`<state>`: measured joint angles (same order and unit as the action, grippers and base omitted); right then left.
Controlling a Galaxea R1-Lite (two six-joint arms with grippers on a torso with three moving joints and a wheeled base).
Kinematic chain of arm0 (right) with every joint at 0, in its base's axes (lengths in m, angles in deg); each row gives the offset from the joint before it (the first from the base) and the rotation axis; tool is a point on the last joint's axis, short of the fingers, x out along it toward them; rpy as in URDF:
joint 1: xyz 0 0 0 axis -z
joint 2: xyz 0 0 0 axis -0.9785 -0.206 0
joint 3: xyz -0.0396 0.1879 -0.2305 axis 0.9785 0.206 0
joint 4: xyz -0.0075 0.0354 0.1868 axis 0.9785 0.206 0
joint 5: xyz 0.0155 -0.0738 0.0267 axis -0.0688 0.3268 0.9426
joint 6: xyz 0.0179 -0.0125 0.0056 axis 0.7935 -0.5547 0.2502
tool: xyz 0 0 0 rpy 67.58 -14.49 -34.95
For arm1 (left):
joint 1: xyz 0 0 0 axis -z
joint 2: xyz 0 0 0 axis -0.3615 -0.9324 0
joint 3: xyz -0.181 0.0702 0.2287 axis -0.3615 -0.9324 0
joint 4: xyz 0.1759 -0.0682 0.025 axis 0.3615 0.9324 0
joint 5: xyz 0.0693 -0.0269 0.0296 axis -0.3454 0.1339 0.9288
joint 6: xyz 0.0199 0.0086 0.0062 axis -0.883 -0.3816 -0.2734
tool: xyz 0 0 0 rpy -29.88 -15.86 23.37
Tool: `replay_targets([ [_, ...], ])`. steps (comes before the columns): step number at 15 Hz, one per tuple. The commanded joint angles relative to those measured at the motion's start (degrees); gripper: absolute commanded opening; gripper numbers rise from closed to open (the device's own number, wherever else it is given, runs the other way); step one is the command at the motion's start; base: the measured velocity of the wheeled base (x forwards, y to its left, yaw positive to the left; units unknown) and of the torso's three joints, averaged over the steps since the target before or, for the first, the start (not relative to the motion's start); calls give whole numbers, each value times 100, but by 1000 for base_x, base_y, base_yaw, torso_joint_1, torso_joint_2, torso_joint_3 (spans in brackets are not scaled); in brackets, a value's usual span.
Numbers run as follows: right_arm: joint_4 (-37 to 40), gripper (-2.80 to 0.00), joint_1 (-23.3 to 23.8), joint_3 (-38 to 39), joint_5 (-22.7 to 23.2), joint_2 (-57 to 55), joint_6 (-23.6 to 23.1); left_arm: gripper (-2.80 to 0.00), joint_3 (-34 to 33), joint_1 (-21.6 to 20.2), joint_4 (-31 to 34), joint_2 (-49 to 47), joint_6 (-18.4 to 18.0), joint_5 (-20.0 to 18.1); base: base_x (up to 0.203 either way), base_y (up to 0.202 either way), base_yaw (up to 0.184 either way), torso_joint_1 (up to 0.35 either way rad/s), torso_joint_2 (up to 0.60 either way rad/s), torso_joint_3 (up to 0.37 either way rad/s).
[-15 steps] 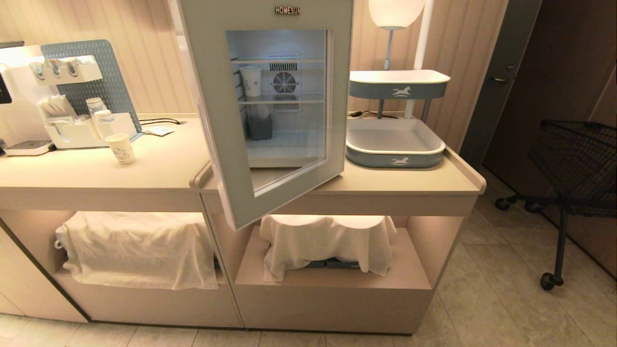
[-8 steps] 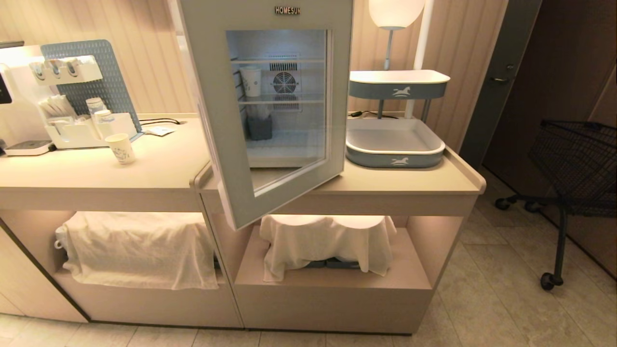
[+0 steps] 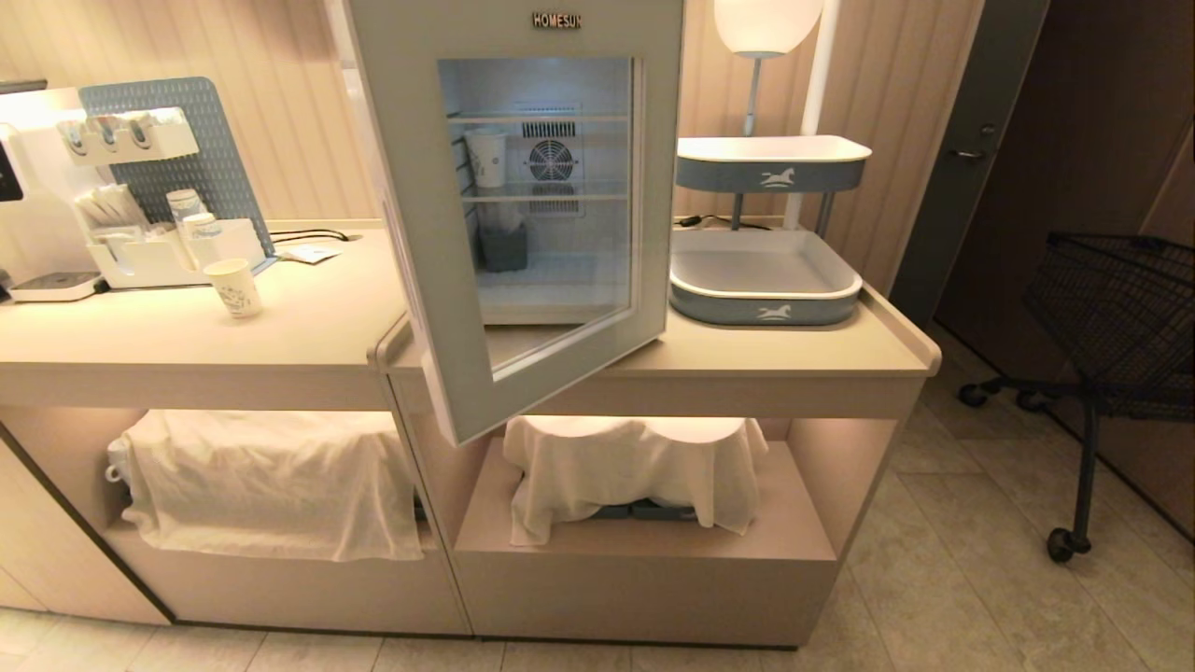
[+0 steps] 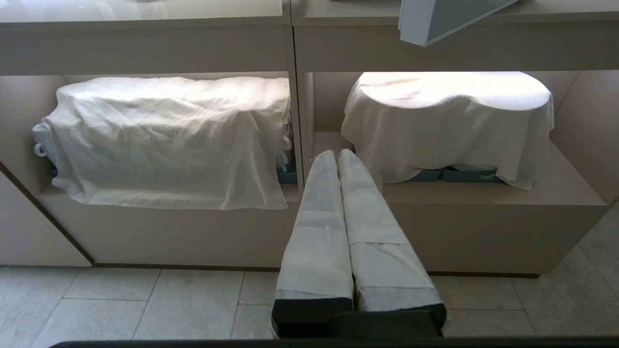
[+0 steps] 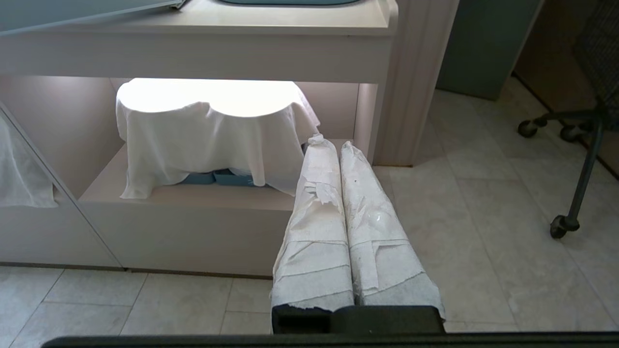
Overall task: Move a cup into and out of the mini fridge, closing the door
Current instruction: Close the freezer door
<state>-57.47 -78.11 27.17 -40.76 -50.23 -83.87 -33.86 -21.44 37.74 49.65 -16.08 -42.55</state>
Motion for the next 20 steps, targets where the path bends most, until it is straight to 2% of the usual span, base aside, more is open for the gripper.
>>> replay_targets([
  [1,-55,-280,0,7,0,3,-26,-280,-6,-2,-1,2,-1,1,0,0,0,0,0,0],
  [13,-63,-280,8,16,7,3,-7,-280,0,-2,43,2,-197,1,0,0,0,0,0,0],
  [20,-63,-280,0,16,0,3,18,-280,-9,-2,34,2,-128,-66,1,28,-2,0,0,2],
])
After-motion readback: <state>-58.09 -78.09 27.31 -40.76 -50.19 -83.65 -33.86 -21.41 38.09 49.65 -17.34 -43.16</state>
